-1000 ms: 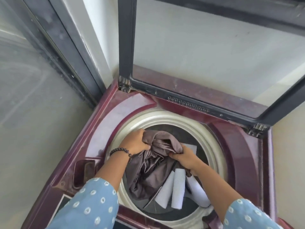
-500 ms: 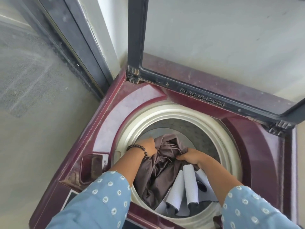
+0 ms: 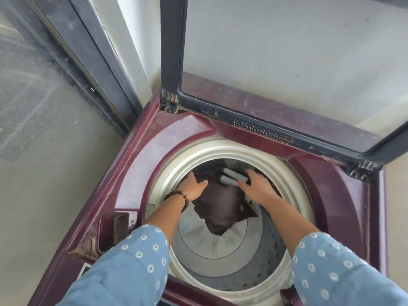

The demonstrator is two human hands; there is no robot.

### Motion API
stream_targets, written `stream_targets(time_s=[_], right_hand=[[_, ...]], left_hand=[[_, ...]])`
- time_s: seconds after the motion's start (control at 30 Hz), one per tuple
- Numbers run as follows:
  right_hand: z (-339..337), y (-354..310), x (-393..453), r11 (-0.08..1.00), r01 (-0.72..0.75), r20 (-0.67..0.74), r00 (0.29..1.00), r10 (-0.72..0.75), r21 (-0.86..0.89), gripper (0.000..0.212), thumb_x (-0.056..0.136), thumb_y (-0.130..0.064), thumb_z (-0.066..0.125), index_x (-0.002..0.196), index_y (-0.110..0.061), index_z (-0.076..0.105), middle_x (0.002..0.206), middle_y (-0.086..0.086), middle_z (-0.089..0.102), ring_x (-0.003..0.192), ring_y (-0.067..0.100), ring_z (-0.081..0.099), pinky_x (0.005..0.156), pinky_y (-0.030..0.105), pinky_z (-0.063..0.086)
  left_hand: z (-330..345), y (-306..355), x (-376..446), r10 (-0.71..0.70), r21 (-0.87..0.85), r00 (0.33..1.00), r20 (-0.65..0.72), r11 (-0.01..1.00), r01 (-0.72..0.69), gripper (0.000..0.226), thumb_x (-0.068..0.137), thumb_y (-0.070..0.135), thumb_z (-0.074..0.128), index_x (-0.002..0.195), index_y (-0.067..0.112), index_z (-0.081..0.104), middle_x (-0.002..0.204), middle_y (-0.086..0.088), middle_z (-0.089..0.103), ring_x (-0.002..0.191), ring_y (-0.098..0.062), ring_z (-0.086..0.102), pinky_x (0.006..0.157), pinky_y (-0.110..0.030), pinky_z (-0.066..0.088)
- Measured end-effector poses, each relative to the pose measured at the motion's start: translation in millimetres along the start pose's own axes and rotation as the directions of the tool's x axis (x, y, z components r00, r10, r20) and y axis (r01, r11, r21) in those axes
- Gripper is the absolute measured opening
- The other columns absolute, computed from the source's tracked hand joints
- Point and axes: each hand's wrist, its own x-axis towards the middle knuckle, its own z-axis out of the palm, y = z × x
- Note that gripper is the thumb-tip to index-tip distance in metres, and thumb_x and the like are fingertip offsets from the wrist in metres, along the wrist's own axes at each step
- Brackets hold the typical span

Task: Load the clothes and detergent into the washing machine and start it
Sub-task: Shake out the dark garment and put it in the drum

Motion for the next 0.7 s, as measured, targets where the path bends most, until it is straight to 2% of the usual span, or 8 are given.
stream_targets(time_s=[0.07,0.2,0.27,0.37,0.47,0.57,0.7], right_hand=[[6,4,-3,0.999,0.026,-0.002,1.0,-0.026,-0.042,0.065,0.096,-0.039,0.054,0.152,-0.016,0.027,0.153,0.014,0.033,0.137,0.034,0.036,0.111,0.043,0.035],[16,3,-9,0.982,0.073,-0.009,0.997,-0.076,-0.175,0.07,0.095,-0.046,0.052,0.153,-0.024,0.02,0.161,0.009,0.014,0.147,0.032,0.015,0.115,0.053,0.026],[19,2,-12,0.962,0.092,0.003,0.996,-0.095,-0.256,0.071,0.097,-0.049,0.047,0.155,-0.026,0.013,0.163,0.008,0.004,0.149,0.031,0.004,0.118,0.056,0.017],[25,2,-18,0.916,0.125,0.018,0.992,-0.128,-0.382,0.072,0.099,-0.051,0.039,0.156,-0.028,0.002,0.163,0.008,-0.008,0.15,0.029,-0.008,0.119,0.056,0.008],[32,3,-26,0.832,0.165,0.001,0.981,-0.194,-0.53,0.075,0.099,-0.056,0.032,0.155,-0.027,-0.008,0.163,0.008,-0.014,0.149,0.03,-0.014,0.118,0.058,0.002],[37,6,-37,0.737,0.207,0.002,0.963,-0.269,-0.644,0.078,0.098,-0.06,0.026,0.151,-0.025,-0.019,0.161,0.009,-0.02,0.148,0.032,-0.018,0.117,0.06,-0.001],[39,11,-51,0.72,0.204,-0.01,0.96,-0.28,-0.663,0.078,0.097,-0.063,0.022,0.142,-0.025,-0.029,0.158,0.007,-0.028,0.147,0.032,-0.021,0.115,0.061,-0.007]], left_hand=[[2,2,-2,0.028,0.11,1.0,-0.002,0.994,-0.028,0.087,0.097,0.044,0.051,0.157,0.018,-0.006,0.163,-0.012,0.016,0.143,-0.031,0.035,0.115,-0.046,0.033],[12,1,-2,0.074,0.305,0.997,0.009,0.95,-0.073,0.09,0.098,0.044,0.051,0.156,0.015,-0.011,0.164,-0.013,-0.01,0.151,-0.034,0.006,0.121,-0.049,0.016],[14,1,-5,0.089,0.374,0.996,-0.005,0.924,-0.081,0.089,0.098,0.045,0.049,0.156,0.015,-0.012,0.164,-0.012,-0.012,0.151,-0.035,-0.001,0.121,-0.051,0.012],[17,2,-9,0.16,0.484,0.985,-0.068,0.868,-0.108,0.088,0.098,0.048,0.047,0.155,0.015,-0.012,0.164,-0.01,-0.01,0.151,-0.032,-0.001,0.121,-0.052,0.016],[22,2,-15,0.211,0.591,0.973,-0.093,0.798,-0.117,0.09,0.098,0.051,0.043,0.154,0.016,-0.018,0.163,-0.01,-0.015,0.151,-0.03,-0.006,0.119,-0.053,0.013],[32,1,-22,0.256,0.702,0.965,-0.056,0.698,-0.145,0.089,0.099,0.055,0.038,0.151,0.018,-0.024,0.161,-0.009,-0.026,0.149,-0.028,-0.02,0.119,-0.056,-0.001],[46,4,-33,0.341,0.82,0.939,-0.031,0.547,-0.171,0.087,0.098,0.059,0.033,0.152,0.018,-0.023,0.159,-0.01,-0.031,0.147,-0.027,-0.027,0.115,-0.059,-0.014]])
